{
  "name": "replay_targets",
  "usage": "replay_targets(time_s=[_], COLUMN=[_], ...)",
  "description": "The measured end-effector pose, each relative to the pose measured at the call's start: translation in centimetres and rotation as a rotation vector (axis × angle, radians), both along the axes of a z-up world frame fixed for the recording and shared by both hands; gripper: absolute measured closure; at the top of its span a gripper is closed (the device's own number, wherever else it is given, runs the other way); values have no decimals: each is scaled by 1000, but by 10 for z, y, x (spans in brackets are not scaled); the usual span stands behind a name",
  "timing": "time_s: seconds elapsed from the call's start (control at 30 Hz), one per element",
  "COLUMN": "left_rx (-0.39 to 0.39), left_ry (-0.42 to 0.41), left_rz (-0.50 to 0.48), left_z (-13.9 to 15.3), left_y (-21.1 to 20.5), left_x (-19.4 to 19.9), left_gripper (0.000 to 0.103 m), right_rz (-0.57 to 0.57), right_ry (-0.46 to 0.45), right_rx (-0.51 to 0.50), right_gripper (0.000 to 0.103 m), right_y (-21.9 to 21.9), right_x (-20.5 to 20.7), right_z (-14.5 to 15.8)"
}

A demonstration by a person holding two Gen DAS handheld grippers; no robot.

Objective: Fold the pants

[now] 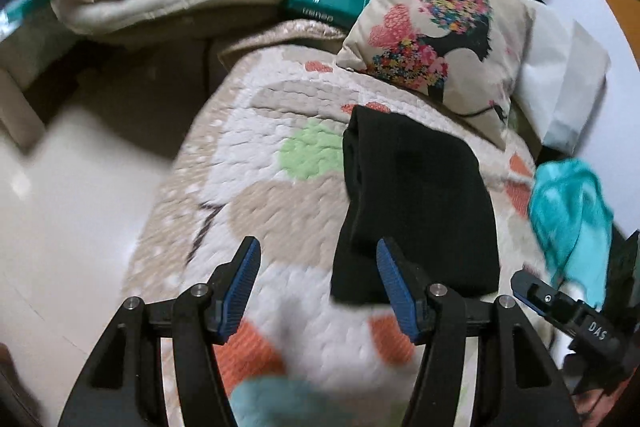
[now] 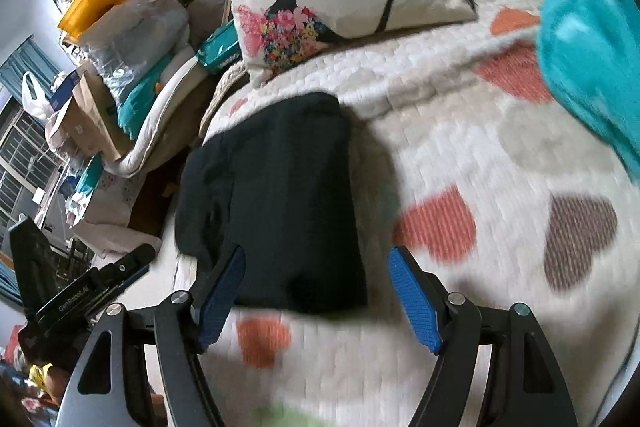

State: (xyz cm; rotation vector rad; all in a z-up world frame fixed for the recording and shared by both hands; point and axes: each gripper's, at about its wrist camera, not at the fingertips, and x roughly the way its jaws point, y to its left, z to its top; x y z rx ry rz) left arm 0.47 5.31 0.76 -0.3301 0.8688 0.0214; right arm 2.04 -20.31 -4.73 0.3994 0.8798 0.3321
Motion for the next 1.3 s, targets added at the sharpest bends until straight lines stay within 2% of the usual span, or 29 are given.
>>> replay_targets(time_s=[0.17, 0.2, 0.33, 0.53, 0.6, 0.7, 0.8, 1.0, 1.3], left_rx=[136, 151, 205, 323, 356, 412, 406, 350, 369], left_ry=[-71, -84, -145, -292, -349, -397, -417, -385, -362], left_rz=[8, 23, 91, 149, 166, 204, 183, 133, 109], left_z=[8, 9, 20, 54, 70, 91, 103, 111, 111], left_y=[-20, -22, -26, -42, -51, -64, -72, -81, -93], left_x=[-58, -68, -112, -166, -181, -199, -212, -225, -240], left_gripper=[40, 36, 33, 15, 4, 0, 0, 0, 0], right_rz=[-3, -5, -23, -19, -10, 8, 21, 20, 0], right_ry=[35, 39, 21, -57, -85, -121, -160, -213, -280], right_rx=[23, 16, -20, -39, -53, -73, -91, -107, -156], right_gripper=[24, 24, 24, 24, 24, 23, 23, 22, 20], right_y=[-1, 0, 1, 5, 9, 13, 17, 19, 22], right_x=[-50, -58, -83, -117, -129, -144, -159, -179, -198], right_z=[-15, -17, -16, -1, 4, 9, 15, 24, 34])
